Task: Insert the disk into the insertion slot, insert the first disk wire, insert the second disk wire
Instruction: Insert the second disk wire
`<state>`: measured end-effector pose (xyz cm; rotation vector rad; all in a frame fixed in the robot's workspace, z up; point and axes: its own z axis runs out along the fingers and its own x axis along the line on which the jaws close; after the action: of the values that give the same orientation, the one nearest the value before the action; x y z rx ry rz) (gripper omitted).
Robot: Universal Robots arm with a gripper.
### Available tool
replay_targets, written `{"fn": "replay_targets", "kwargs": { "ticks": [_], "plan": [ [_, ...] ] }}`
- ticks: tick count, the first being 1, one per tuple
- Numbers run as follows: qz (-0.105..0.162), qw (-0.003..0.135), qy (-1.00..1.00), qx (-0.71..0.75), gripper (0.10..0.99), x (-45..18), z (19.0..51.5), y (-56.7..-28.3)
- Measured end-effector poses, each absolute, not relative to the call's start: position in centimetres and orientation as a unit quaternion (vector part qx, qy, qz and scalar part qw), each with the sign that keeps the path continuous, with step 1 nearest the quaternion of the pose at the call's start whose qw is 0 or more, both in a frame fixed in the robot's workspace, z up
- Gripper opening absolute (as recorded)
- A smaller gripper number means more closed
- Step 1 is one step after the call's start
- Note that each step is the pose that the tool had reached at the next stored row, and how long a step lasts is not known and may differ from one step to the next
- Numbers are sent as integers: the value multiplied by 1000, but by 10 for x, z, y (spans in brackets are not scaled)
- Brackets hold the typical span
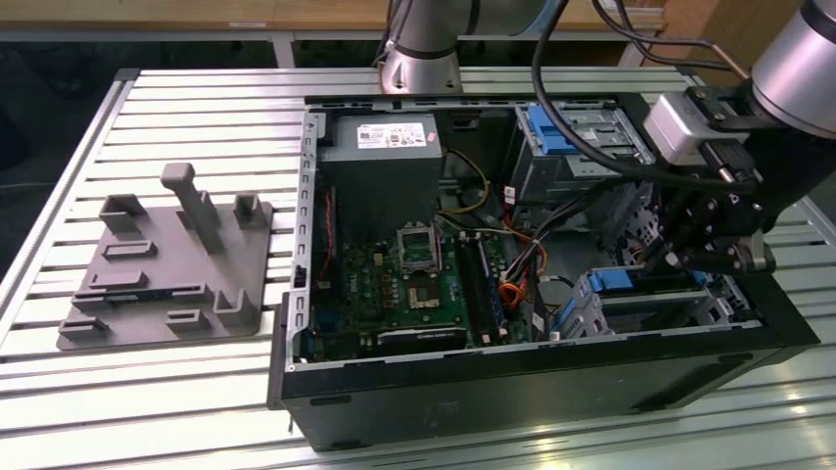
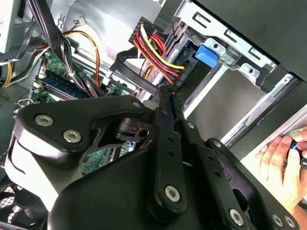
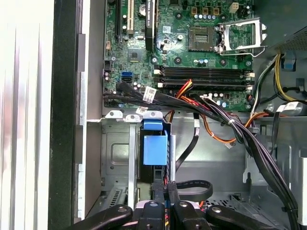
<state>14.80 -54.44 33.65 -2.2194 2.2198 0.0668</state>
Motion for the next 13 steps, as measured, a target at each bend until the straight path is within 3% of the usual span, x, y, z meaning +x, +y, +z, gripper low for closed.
{"fn": "replay_targets", "kwargs": {
  "ticks": [13],
  "plan": [
    [21,1,707,-707,149,148,331,-545]
  ]
}}
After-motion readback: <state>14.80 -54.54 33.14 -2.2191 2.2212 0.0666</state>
